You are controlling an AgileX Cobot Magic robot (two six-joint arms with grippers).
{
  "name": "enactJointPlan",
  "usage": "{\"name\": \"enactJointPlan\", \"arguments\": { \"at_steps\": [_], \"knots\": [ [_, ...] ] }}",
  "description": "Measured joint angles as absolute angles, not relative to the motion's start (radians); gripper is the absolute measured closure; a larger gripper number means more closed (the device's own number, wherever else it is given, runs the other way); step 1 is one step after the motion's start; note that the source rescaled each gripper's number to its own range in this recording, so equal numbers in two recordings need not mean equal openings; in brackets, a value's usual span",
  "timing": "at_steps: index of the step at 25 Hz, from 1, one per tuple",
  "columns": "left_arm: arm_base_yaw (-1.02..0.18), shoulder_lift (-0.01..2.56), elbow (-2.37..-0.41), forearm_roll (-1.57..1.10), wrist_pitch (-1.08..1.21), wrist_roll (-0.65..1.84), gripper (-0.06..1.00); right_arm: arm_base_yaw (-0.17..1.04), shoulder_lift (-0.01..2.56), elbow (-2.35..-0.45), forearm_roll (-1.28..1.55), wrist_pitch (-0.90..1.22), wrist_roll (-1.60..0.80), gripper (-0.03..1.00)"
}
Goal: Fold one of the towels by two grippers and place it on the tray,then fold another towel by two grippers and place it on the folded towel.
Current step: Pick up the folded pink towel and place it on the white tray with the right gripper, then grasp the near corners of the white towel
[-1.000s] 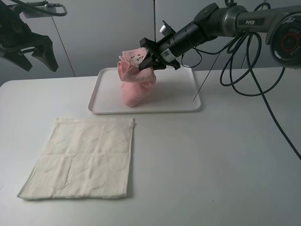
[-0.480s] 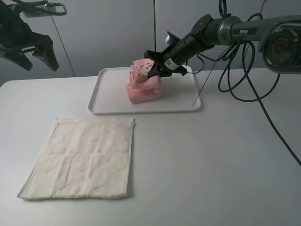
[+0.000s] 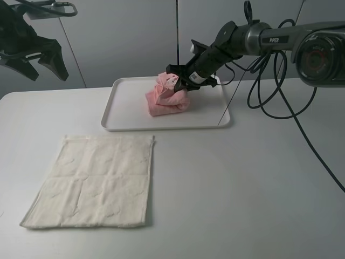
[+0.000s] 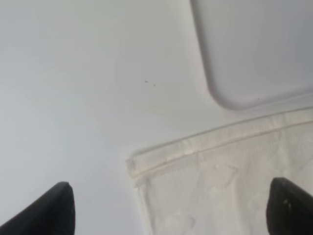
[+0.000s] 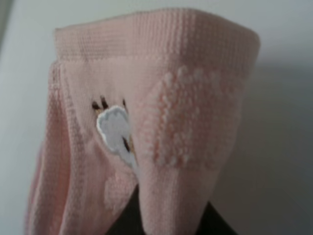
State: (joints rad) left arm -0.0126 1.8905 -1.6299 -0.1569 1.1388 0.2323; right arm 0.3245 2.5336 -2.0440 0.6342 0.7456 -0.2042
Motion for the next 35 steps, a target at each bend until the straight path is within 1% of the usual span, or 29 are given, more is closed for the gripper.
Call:
{"name": "enactJointPlan", "arguments": {
  "at_steps": [2,4,5,7,13,16,18,27,35],
  "knots": [
    [-0.013,1.891,-1.630,-0.157,1.137,0.234,-0.06,0.325,2.534,-2.044,0.626,0.749,-0.199,0.59],
    [-0.013,1.891,-1.630,-0.157,1.137,0.234,-0.06,0.325,2.534,-2.044,0.622,0.760,-0.190,0.34],
    [-0.013,1.891,-1.630,-0.157,1.135,0.234,-0.06,0.325,2.534,-2.044,0.622,0.760,-0.183,0.24],
    [-0.013,1.891,-1.630,-0.157,1.135,0.234,-0.06,0.325,2.534,-2.044,0.633,0.762,-0.179,0.14],
    [-0.013,1.891,-1.630,-0.157,1.135,0.234,-0.06,0.325,2.534,-2.044,0.652,0.789,-0.180,0.09],
    [-0.013,1.891,-1.630,-0.158,1.135,0.234,-0.06,0.325,2.524,-2.044,0.643,0.807,-0.201,0.00],
    [-0.013,1.891,-1.630,-0.158,1.135,0.234,-0.06,0.325,2.498,-2.044,0.618,0.818,-0.217,-0.03],
    [-0.013,1.891,-1.630,-0.158,1.135,0.252,-0.06,0.325,2.323,-2.044,0.549,0.908,-0.319,-0.03],
    [-0.013,1.889,-1.630,-0.136,1.174,0.271,-0.06,0.325,2.140,-2.044,0.380,0.985,-0.325,-0.03]
  ]
}}
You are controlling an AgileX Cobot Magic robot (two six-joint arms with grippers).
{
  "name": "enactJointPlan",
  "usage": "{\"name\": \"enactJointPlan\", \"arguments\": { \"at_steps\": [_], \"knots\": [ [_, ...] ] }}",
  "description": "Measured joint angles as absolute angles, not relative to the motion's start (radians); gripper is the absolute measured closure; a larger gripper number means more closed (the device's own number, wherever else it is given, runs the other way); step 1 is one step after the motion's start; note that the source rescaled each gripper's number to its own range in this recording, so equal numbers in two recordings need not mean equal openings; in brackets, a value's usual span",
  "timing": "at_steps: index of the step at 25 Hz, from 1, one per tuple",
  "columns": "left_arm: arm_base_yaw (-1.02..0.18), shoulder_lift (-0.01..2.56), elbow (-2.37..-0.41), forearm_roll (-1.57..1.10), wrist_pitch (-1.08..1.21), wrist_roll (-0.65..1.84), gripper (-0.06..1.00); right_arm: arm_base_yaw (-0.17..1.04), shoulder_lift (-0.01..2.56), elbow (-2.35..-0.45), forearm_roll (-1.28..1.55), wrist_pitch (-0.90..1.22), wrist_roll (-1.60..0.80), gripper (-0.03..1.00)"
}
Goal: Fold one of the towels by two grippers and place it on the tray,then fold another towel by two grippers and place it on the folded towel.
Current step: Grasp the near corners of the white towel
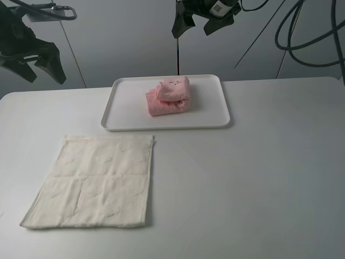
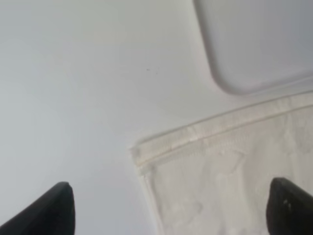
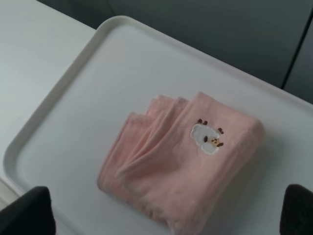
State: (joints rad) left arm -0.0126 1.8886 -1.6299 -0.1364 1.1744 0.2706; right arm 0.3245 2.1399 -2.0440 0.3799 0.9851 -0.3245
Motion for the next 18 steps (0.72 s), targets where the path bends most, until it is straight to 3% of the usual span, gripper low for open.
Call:
{"name": "enactJointPlan", "arguments": {
  "at_steps": [9,18],
  "knots": [
    [-0.013,1.804,-1.608,-0.127,1.192,0.318,-0.06,0.325,2.038,-2.044,0.297,1.160,-0.317,-0.03],
    [-0.013,1.647,-1.390,-0.103,1.163,0.514,-0.06,0.395,1.981,-1.866,0.297,1.192,-0.322,-0.03]
  ]
}}
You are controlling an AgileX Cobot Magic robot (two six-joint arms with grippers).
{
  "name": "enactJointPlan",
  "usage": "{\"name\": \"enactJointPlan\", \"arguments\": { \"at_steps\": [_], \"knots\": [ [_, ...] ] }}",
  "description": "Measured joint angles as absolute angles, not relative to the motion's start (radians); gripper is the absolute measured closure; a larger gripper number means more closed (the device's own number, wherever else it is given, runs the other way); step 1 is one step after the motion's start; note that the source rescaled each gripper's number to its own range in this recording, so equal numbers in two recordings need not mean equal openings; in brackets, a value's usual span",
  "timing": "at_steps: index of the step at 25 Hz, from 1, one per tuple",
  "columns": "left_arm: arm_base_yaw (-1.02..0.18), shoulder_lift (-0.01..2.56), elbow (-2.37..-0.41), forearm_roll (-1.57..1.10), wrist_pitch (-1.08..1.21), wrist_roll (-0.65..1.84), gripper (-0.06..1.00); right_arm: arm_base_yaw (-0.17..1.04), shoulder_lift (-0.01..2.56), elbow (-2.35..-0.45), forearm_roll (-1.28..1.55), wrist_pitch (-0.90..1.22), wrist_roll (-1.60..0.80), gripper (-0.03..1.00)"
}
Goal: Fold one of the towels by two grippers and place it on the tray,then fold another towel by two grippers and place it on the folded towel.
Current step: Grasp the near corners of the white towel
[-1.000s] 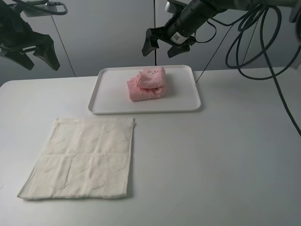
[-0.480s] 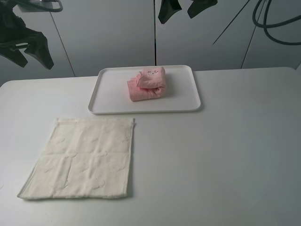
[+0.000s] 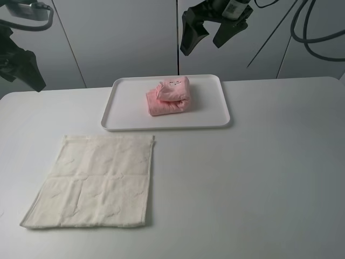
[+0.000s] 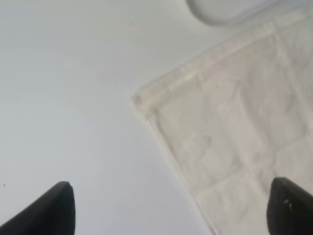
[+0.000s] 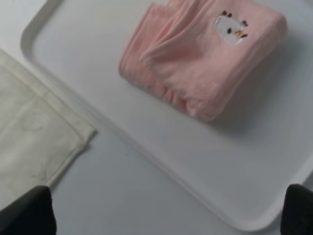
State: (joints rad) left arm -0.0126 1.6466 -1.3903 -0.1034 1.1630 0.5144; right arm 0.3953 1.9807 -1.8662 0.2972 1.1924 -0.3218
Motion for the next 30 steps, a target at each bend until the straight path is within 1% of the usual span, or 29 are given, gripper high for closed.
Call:
{"name": "enactJointPlan", "arguments": {
  "at_steps": [6,10,13,17,23,30],
  "knots": [
    [-0.013,1.521,-1.225,-0.053,1.092,0.641,-0.06,0.522,1.919,-1.724,0.194,1.163,-0.345,-0.03],
    [-0.013,1.453,-1.142,-0.032,1.077,0.810,-0.06,0.596,1.890,-1.632,0.173,1.156,-0.408,-0.03],
    [-0.013,1.425,-1.098,-0.024,1.076,0.951,-0.06,0.637,1.881,-1.599,0.171,1.156,-0.450,-0.03],
    [-0.013,1.420,-1.073,-0.023,1.083,1.117,-0.06,0.655,1.880,-1.597,0.198,1.158,-0.526,-0.03],
    [-0.013,1.418,-1.071,-0.023,1.085,1.222,-0.06,0.657,1.878,-1.597,0.308,1.129,-0.820,-0.03],
    [-0.013,1.418,-1.071,-0.021,1.071,1.369,-0.06,0.657,1.878,-1.597,0.331,1.129,-0.884,-0.03]
  ]
}}
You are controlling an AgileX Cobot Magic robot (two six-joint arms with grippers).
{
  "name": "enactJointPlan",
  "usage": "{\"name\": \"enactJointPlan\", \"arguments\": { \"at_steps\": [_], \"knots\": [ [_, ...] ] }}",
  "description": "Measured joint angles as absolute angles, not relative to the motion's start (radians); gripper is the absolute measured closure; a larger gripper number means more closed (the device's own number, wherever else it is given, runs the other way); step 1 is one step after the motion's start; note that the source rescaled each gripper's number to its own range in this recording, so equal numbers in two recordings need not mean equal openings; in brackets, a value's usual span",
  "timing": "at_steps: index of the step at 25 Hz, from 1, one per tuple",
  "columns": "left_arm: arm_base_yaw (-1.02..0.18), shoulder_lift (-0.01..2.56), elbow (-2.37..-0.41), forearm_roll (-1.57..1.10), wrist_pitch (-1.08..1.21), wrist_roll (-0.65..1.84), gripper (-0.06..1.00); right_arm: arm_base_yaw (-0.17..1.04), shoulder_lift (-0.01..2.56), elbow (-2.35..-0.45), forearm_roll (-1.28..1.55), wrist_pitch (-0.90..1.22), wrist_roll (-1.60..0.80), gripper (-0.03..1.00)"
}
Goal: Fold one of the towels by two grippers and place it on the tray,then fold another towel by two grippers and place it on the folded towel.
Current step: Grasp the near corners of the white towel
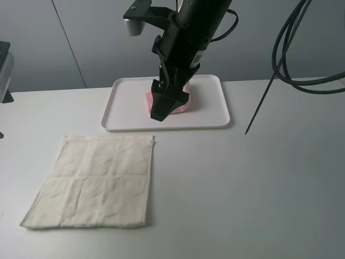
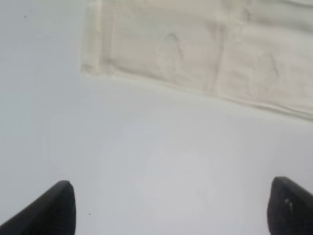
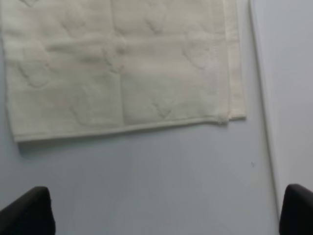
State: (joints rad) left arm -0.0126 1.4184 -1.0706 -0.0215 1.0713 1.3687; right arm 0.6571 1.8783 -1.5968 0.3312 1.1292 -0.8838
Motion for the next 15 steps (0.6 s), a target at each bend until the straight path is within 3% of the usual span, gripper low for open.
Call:
{"name": "enactJointPlan", "arguments": {
  "at_steps": [5,15],
  "knots": [
    [-0.013,1.437,-1.027,-0.062,1.027,1.419,-0.06,0.708,1.878,-1.562,0.322,1.125,-0.933,-0.03],
    [-0.013,1.463,-0.693,-0.023,0.820,1.486,-0.06,0.858,1.948,-1.540,0.186,1.093,-0.901,-0.03]
  ]
}}
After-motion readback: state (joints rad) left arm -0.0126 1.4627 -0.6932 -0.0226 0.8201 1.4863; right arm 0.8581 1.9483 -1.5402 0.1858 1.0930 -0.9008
